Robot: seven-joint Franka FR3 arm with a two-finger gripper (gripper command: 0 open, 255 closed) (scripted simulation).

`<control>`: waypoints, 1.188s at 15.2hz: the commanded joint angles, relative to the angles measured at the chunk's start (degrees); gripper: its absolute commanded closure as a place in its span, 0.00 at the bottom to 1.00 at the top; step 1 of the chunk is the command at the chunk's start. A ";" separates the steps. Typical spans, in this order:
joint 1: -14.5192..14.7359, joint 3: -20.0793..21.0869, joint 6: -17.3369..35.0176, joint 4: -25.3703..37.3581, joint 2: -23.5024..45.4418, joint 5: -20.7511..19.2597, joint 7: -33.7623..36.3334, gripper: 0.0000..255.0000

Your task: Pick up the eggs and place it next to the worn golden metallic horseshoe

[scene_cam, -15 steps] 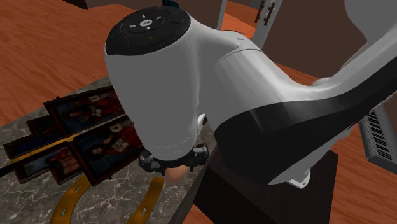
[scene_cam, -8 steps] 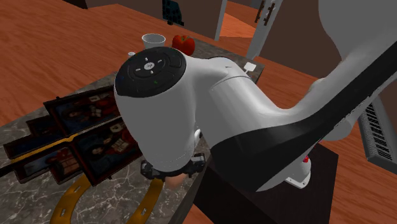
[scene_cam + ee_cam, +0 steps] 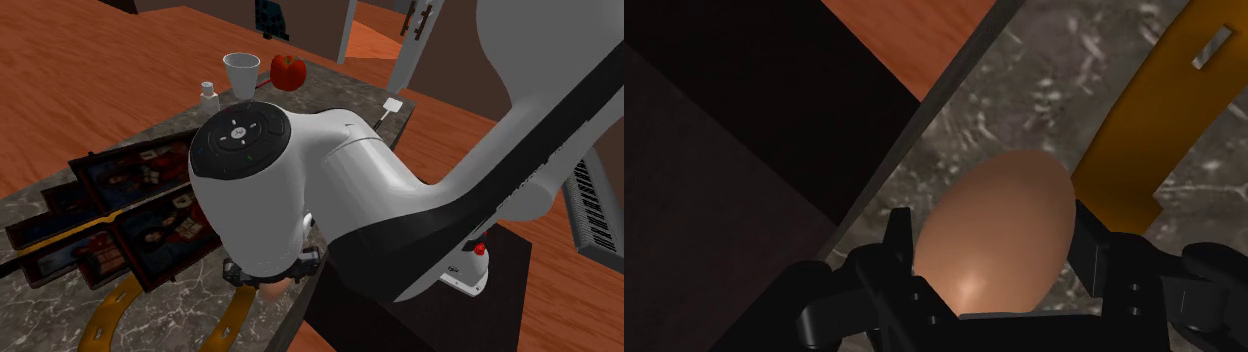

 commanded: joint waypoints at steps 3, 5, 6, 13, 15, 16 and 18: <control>0.01 0.01 0.02 -0.13 0.14 -0.04 0.06 1.00; 0.00 -0.01 0.05 -0.13 0.18 -0.10 0.07 0.00; 0.01 0.00 0.03 -0.10 0.21 -0.12 0.10 0.00; -0.18 -0.10 -7.24 4.30 -4.92 4.87 -3.64 0.00; -0.07 -0.21 -7.24 4.30 -4.91 4.85 -3.63 0.00; -0.06 -0.22 -7.23 4.30 -4.92 4.86 -3.63 0.00; -0.06 -0.22 -7.24 4.30 -4.91 4.85 -3.63 0.00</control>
